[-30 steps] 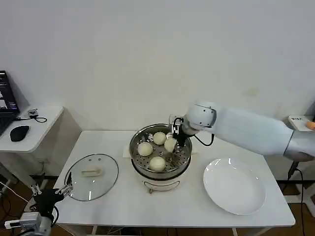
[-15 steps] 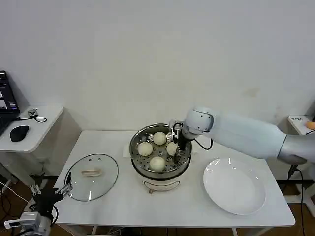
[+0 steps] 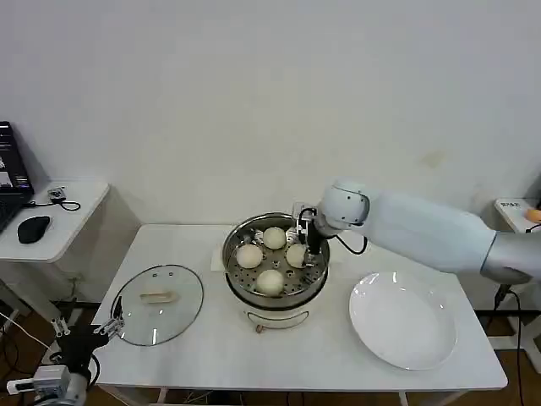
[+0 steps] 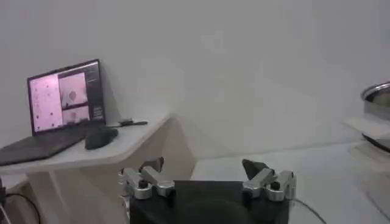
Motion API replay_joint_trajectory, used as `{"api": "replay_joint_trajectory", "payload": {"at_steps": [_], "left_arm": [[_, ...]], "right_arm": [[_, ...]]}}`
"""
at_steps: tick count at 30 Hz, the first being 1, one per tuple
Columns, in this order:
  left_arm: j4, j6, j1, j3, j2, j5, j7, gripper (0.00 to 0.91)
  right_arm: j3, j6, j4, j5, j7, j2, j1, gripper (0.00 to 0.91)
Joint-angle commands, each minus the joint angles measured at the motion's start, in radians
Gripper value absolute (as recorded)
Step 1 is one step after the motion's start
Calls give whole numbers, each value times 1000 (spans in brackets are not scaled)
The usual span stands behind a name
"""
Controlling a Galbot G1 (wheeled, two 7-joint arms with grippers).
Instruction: Take steamed baozi put them in steamer then cover it.
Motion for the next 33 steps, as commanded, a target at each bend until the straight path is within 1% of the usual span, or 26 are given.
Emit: {"api": "replay_joint_trajectory", "payload": {"at_steps": [1,3,5,7,8,9,10,11,12,14,15,16,17,18,19,20,22,23,25,26,27,28,29,30,32,33], "left_arm": [[-3,1,0,3,-3,1,1,907],[-3,1,-1,4,-4,1,0,907],[-1,1,-2,6,-5,2,1,907],[1,-1,-3,7,-5,3,1,907],[3,-2,-4,7,-5,3,3,907],[4,-4,-4,7,-3,3,4,907],[6,-6,-2,7,-3,3,5,907],[9,-11,0,9,2,3,6,907],[10,-13,1,11,3,3,8,907],[15,-22,-2,17,1,8,6,907],[17,-24,-3,19,-2,9,6,907],[19,-26,-5,22,-4,10,5,907],[21,-31,-5,26,-7,16,3,907],[24,-34,-6,30,-9,23,3,907],[27,-40,-6,33,-11,26,3,907],[31,-48,-6,36,-13,35,4,907],[36,-68,-2,41,-10,45,10,907],[40,-89,7,47,-7,68,9,907],[44,-101,12,54,-4,106,10,907],[46,-98,15,57,-2,117,10,907],[49,-98,15,60,0,130,9,907],[52,-102,14,61,2,158,12,907],[58,-118,15,62,5,192,15,907],[64,-132,16,64,11,224,13,907],[86,-153,8,64,23,276,13,907],[104,-171,2,62,28,309,11,907]], "right_arm": [[59,-4,116,4,57,-80,2,907],[96,-3,161,19,117,-108,-11,907],[138,12,212,41,205,-140,-32,907],[172,50,262,78,338,-180,-69,907],[188,76,284,77,398,-199,-97,907],[229,107,319,84,502,-234,-147,907],[252,117,337,79,529,-246,-176,907],[292,174,361,40,585,-275,-231,907],[318,204,375,35,611,-290,-264,907],[431,268,420,33,718,-325,-412,907],[457,292,425,26,724,-329,-436,907],[540,349,444,-45,747,-341,-521,907],[660,369,460,-70,776,-345,-620,907],[715,396,469,-99,792,-343,-712,907],[742,403,470,-111,792,-340,-728,907],[875,428,481,-153,793,-322,-840,907],[1049,451,503,-194,790,-278,-997,907],[1165,476,514,-235,781,-238,-1099,907],[1336,530,527,-283,739,-179,-1254,907],[1384,543,534,-287,732,-159,-1304,907],[1497,581,543,-284,712,-127,-1380,907],[1543,586,546,-283,703,-110,-1411,907],[1607,650,548,-280,678,-81,-1496,907],[1648,677,548,-277,658,-55,-1541,907],[1805,725,560,-251,611,19,-1635,907],[1805,728,561,-246,606,35,-1650,907]]}}
